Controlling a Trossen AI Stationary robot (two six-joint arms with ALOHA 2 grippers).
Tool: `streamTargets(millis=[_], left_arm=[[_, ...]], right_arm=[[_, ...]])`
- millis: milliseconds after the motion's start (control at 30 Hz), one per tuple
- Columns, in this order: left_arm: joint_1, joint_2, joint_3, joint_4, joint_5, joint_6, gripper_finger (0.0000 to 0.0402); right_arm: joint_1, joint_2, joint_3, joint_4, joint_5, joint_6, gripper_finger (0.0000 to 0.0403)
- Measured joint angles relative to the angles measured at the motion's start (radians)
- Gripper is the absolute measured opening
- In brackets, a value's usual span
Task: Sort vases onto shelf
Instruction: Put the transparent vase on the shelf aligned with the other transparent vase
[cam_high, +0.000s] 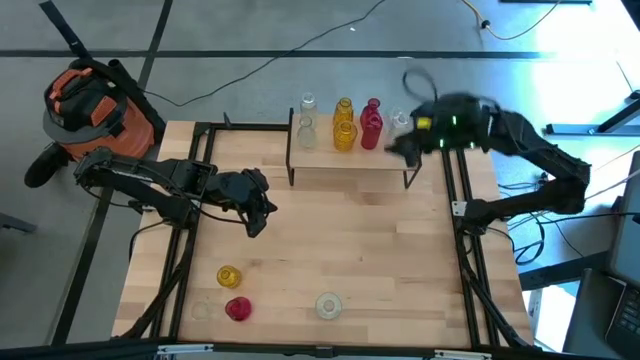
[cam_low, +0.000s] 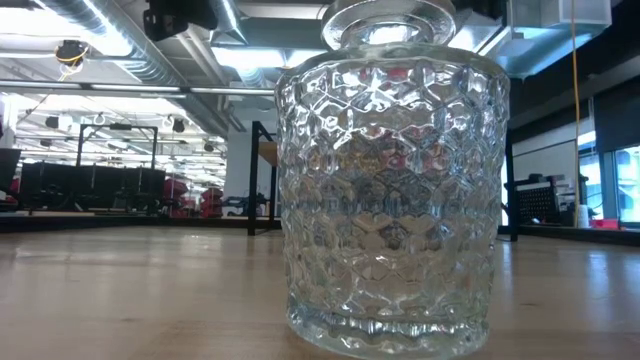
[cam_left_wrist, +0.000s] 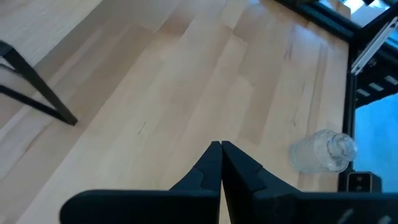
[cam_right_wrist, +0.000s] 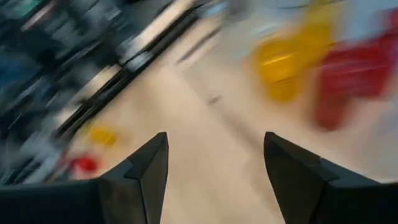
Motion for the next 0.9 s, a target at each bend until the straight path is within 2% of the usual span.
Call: streamTargets(millis=[67, 133, 267, 400, 467, 533, 600, 700, 833, 900], left_arm=[[0.0, 0.0, 0.0, -0.023, 0.0, 0.0, 0.0], [0.0, 0.0, 0.0, -0.054, -0.003, 0.0, 0.0], [-0.001, 0.0, 0.0, -0.119, -0.026, 0.001, 0.0], [-0.001, 0.0, 0.0, -0.158, -0.026, 0.006, 0.0], [-0.002, 0.0, 0.0, -0.178, -0.021, 0.022, 0.0], [-0.002, 0.0, 0.0, -0.184, -0.021, 0.027, 0.0], [-0.001, 0.0, 0.0, -0.195, -0.021, 0.029, 0.0], [-0.001, 0.0, 0.0, -0.197, -0.02, 0.051, 0.0], [-0.01, 0.0, 0.0, -0.209, -0.019, 0.052, 0.0], [-0.017, 0.0, 0.0, -0.222, -0.019, 0.052, 0.0]], right_arm=[[0.146, -0.011, -0.04, 0.024, 0.033, 0.019, 0.0221], [0.307, -0.013, -0.099, 0.102, 0.11, 0.057, 0.0221], [0.594, 0.001, -0.264, 0.382, 0.379, 0.105, 0.0221], [0.764, 0.058, -0.405, 0.656, 0.682, 0.12, 0.0221], [0.803, 0.101, -0.442, 0.736, 0.738, 0.122, 0.0221], [0.824, 0.15, -0.459, 0.775, 0.726, 0.121, 0.0221], [0.838, 0.209, -0.46, 0.803, 0.669, 0.122, 0.0221], [0.842, 0.29, -0.46, 0.865, 0.542, 0.119, 0.0221], [0.842, 0.388, -0.46, 0.965, 0.305, 0.097, 0.0221], [0.842, 0.43, -0.459, 1.009, 0.247, 0.097, 0.0221]])
